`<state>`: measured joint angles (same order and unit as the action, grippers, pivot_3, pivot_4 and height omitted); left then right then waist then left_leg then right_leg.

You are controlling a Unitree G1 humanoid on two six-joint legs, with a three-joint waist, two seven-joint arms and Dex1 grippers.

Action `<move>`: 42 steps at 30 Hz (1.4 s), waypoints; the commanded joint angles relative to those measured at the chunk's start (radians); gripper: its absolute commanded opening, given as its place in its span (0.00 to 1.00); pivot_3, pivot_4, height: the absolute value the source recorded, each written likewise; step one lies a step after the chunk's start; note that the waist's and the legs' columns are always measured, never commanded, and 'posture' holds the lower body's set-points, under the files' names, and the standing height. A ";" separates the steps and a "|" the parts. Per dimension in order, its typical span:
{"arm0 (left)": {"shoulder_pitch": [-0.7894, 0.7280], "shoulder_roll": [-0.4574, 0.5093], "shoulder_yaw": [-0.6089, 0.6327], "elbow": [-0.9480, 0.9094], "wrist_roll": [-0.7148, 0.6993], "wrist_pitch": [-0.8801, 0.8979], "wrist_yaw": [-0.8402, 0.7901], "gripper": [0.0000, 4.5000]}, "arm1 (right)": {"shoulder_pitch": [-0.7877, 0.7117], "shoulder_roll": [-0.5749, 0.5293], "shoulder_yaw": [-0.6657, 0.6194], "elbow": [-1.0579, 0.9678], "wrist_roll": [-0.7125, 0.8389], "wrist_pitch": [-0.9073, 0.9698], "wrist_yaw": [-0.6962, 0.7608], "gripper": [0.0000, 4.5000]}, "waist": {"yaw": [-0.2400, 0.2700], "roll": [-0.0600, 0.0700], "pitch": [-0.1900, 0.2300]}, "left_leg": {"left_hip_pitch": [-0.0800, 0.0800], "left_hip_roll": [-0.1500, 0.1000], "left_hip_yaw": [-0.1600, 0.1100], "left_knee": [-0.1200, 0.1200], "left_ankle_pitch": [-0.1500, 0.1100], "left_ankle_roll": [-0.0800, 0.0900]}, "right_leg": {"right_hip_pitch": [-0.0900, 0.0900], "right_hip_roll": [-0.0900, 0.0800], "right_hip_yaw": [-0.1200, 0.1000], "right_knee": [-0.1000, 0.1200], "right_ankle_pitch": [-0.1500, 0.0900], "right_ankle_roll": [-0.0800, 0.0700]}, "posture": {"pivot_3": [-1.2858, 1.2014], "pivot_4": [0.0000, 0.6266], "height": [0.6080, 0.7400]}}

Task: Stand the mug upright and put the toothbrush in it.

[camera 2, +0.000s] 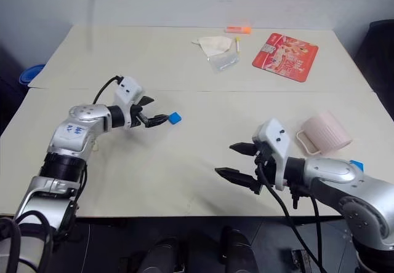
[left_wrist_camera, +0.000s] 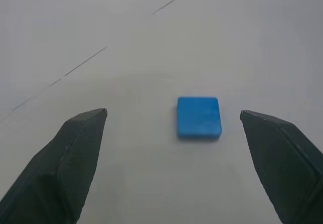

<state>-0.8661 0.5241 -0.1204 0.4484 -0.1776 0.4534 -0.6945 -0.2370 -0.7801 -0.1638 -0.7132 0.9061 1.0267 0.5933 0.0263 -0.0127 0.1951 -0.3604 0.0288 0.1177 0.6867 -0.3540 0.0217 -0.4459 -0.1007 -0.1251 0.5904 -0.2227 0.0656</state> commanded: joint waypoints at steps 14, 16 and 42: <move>-0.090 -0.141 -0.009 0.343 0.163 -0.134 0.141 1.00 | 0.040 0.034 -0.020 -0.012 -0.068 -0.090 -0.076 0.89 | -0.002 -0.001 0.000 | 0.002 0.001 0.000 0.005 -0.001 0.001 | 0.000 -0.001 0.002 0.005 0.001 -0.001 | 0.52 0.24 1.00; -0.095 -0.148 0.006 0.363 0.154 -0.131 0.137 0.91 | 0.043 0.033 -0.028 -0.014 -0.064 -0.091 -0.082 0.90 | -0.002 -0.001 0.000 | 0.002 0.001 0.000 0.006 -0.001 0.001 | 0.000 -0.001 0.002 0.005 0.001 -0.001 | 0.52 0.24 1.00; 0.244 0.191 0.515 -0.389 0.070 0.383 0.300 0.33 | -0.149 0.066 0.167 0.153 -0.129 -0.172 0.071 0.90 | -0.040 -0.001 0.000 | 0.003 0.003 0.002 0.004 -0.002 -0.001 | -0.001 0.000 0.004 0.005 0.001 -0.001 | 0.52 0.24 1.00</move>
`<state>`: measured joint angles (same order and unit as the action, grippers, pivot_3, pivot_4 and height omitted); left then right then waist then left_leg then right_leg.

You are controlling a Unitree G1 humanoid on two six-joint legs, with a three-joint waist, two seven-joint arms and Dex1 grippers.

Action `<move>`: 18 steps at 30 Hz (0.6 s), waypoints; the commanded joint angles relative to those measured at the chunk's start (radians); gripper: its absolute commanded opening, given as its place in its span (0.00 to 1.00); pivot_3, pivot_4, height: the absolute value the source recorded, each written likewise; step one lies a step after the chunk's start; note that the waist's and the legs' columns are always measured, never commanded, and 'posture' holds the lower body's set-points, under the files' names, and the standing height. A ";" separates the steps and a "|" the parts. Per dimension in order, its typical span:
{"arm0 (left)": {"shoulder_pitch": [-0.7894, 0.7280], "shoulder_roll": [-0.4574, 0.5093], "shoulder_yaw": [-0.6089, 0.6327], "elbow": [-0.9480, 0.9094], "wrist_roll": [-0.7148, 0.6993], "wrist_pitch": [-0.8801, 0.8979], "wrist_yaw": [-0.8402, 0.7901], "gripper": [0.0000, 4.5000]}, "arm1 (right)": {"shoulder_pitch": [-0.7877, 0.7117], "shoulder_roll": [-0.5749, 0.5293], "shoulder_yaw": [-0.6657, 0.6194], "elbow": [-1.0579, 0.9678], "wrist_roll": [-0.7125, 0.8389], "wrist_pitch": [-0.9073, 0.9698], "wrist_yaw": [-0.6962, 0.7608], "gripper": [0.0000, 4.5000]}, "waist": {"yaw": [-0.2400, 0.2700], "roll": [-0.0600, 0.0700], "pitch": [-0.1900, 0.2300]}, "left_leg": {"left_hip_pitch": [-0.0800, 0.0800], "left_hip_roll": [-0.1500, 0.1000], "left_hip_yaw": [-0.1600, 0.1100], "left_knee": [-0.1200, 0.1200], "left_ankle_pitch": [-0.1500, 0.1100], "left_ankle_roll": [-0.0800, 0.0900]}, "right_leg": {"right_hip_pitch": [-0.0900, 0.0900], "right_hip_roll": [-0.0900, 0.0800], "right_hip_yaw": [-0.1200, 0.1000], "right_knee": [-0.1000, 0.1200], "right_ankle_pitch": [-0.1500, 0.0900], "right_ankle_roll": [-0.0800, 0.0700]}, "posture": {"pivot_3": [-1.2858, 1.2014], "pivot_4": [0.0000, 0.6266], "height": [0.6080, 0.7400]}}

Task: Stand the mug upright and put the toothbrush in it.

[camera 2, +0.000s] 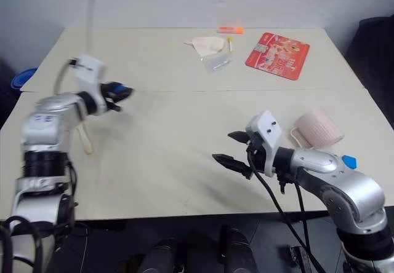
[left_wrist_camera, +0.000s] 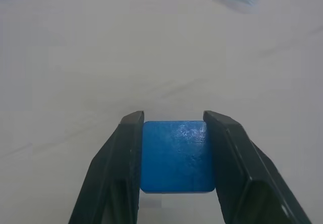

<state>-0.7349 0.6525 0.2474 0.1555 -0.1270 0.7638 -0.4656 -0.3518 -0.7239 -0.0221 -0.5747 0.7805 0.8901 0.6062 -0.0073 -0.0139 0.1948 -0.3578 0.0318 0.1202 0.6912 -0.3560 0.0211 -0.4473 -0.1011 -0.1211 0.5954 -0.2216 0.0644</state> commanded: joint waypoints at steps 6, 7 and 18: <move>0.377 0.093 0.414 -0.258 0.032 0.196 0.181 0.33 | -0.083 -0.009 0.070 0.058 -0.009 -0.094 0.224 0.90 | 0.007 -0.002 0.000 | 0.000 0.001 -0.001 0.000 -0.001 0.000 | 0.000 -0.001 0.002 0.000 -0.001 -0.001 | 0.52 0.24 1.00; 0.427 0.084 0.452 -0.292 0.029 0.213 0.186 0.33 | -0.096 -0.010 0.072 0.068 -0.002 -0.101 0.255 0.90 | 0.008 -0.003 -0.001 | 0.000 0.000 -0.001 0.000 -0.001 0.000 | 0.000 -0.002 0.003 0.000 -0.001 -0.001 | 0.52 0.24 1.00; 0.573 0.014 0.526 -0.326 -0.012 0.210 0.219 0.46 | -0.175 0.003 0.103 0.157 -0.028 -0.127 0.405 0.90 | 0.027 -0.007 -0.004 | 0.001 -0.001 -0.003 0.000 -0.003 -0.003 | 0.000 -0.011 0.004 0.000 -0.002 -0.003 | 0.52 0.24 1.00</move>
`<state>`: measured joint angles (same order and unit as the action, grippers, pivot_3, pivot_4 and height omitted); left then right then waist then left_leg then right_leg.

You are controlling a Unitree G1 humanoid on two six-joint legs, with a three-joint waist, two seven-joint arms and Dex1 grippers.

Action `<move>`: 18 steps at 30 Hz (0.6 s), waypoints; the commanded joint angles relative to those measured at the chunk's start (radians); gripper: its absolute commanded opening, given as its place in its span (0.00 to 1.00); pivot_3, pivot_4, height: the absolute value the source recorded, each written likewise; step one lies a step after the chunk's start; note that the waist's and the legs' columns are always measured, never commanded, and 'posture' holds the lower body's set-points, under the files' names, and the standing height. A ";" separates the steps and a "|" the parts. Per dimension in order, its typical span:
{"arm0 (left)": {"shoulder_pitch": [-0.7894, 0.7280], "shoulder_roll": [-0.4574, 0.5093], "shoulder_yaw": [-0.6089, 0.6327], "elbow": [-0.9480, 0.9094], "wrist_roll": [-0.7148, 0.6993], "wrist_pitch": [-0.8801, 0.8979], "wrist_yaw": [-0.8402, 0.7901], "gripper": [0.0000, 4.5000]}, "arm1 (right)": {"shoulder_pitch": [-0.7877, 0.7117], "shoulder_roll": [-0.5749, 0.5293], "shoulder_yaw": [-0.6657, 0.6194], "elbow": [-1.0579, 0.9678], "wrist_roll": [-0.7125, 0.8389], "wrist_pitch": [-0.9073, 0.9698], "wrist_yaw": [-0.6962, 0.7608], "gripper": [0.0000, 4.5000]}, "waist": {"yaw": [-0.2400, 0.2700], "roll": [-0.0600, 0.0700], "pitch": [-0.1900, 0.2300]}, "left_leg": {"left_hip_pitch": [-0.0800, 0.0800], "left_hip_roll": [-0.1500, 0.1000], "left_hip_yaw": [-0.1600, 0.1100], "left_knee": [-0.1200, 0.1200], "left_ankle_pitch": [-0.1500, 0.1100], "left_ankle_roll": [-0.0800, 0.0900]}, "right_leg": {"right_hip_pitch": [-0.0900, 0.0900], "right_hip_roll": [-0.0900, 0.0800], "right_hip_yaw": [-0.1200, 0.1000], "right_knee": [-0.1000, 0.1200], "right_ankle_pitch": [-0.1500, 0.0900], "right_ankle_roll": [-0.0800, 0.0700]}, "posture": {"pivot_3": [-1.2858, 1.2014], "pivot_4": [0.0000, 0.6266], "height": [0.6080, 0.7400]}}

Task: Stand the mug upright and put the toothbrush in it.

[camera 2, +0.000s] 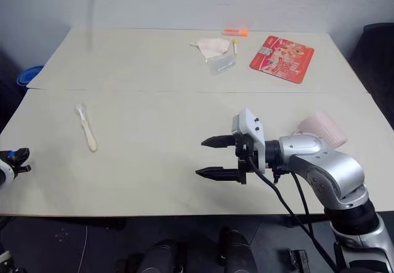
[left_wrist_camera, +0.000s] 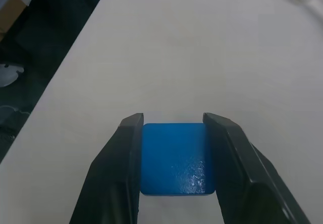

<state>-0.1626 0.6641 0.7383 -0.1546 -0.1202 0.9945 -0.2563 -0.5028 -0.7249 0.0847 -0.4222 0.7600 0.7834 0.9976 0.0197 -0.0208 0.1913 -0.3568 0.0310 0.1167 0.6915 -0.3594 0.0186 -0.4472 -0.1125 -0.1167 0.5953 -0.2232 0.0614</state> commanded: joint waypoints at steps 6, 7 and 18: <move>0.015 0.004 0.050 -0.009 -0.045 -0.024 0.009 0.81 | -0.028 0.005 -0.006 0.016 -0.033 -0.016 0.013 0.90 | -0.001 0.000 0.000 | 0.000 0.000 0.000 0.000 -0.001 -0.001 | -0.001 0.000 0.000 0.003 -0.001 -0.001 | 0.52 0.24 1.00; 0.030 0.024 0.059 -0.015 -0.050 -0.010 -0.006 0.87 | -0.026 0.000 -0.011 0.014 -0.033 -0.012 0.013 0.90 | -0.001 0.000 0.000 | 0.000 0.000 0.000 0.000 -0.001 -0.001 | -0.001 0.000 0.000 0.003 -0.001 -0.001 | 0.52 0.24 1.00; -0.036 0.192 0.142 -0.146 -0.372 0.208 -0.292 1.00 | 0.016 -0.038 -0.103 0.016 -0.038 0.039 -0.090 0.90 | -0.013 -0.001 -0.001 | -0.001 0.001 0.000 -0.001 -0.003 -0.005 | -0.002 -0.001 -0.001 0.003 -0.002 -0.003 | 0.52 0.24 1.00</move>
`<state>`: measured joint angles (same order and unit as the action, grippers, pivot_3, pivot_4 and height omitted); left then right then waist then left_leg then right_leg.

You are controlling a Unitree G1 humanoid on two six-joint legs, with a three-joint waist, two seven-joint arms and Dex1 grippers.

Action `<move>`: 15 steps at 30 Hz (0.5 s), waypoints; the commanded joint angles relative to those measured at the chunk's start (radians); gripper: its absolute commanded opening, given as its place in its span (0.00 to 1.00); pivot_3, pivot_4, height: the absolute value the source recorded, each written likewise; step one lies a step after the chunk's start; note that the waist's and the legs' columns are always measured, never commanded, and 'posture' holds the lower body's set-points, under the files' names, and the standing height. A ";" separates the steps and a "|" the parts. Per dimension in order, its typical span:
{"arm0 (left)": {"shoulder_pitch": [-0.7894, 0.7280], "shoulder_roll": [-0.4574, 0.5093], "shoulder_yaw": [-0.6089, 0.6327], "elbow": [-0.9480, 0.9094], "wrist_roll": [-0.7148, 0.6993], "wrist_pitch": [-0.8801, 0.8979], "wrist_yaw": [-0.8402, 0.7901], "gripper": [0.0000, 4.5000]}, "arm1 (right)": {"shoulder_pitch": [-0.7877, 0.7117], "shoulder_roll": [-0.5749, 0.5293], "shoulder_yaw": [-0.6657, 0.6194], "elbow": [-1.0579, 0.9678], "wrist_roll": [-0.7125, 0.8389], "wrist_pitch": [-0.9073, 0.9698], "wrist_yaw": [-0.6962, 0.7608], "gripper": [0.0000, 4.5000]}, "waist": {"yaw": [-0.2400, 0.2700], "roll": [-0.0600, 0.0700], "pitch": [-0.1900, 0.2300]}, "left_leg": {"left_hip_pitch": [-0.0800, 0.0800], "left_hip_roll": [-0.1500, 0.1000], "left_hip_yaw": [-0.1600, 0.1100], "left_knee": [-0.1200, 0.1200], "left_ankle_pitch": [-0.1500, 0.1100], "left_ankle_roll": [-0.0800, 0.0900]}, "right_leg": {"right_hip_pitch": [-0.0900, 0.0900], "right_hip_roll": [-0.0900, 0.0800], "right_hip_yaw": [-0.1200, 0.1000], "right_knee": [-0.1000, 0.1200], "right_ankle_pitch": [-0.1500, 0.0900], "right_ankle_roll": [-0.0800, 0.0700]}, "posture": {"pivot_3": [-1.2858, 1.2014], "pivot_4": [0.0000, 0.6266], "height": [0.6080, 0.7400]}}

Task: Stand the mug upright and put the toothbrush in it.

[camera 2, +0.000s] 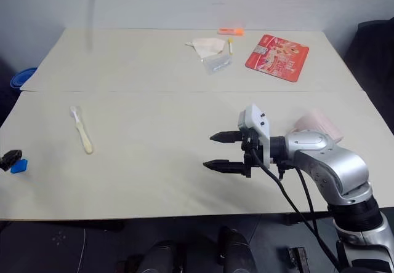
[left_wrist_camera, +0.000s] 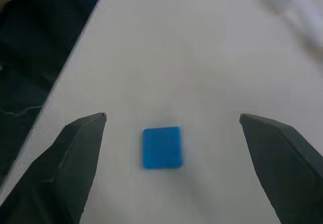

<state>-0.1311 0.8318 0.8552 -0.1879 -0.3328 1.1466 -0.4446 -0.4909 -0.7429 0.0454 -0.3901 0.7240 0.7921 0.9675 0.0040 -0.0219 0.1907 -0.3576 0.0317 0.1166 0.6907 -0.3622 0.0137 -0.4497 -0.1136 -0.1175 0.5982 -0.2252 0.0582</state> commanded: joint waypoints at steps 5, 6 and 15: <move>-0.182 0.019 -0.114 -0.324 -0.496 0.102 -0.318 1.00 | 0.045 -0.096 -0.117 -0.058 -0.053 0.140 -0.199 0.90 | 0.003 0.000 0.000 | -0.001 -0.001 0.000 0.000 -0.001 -0.002 | 0.000 0.000 0.000 0.001 0.000 0.000 | 0.52 0.24 1.00; -0.184 0.023 -0.175 -0.348 -0.518 0.072 -0.357 1.00 | 0.056 -0.119 -0.139 -0.074 -0.043 0.170 -0.212 0.90 | 0.002 0.000 -0.001 | -0.001 -0.001 0.000 0.000 0.000 -0.001 | 0.000 0.000 0.000 0.001 0.000 0.000 | 0.52 0.24 1.00; -0.394 0.011 -0.676 -0.296 -0.466 -0.176 -0.540 1.00 | 0.182 -0.268 -0.346 -0.152 -0.086 0.445 -0.417 0.64 | -0.004 0.002 0.000 | 0.004 0.002 0.005 0.001 0.003 -0.001 | 0.002 0.014 0.006 -0.002 -0.001 -0.001 | 0.52 0.24 1.00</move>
<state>-0.5123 0.8425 0.2205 -0.4977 -0.8321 1.0240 -0.9582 -0.3152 -0.9872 -0.2586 -0.5225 0.6643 1.2060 0.5898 -0.0001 -0.0198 0.1909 -0.3539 0.0338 0.1223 0.6912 -0.3595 0.0132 -0.4478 -0.0986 -0.1110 0.5967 -0.2263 0.0572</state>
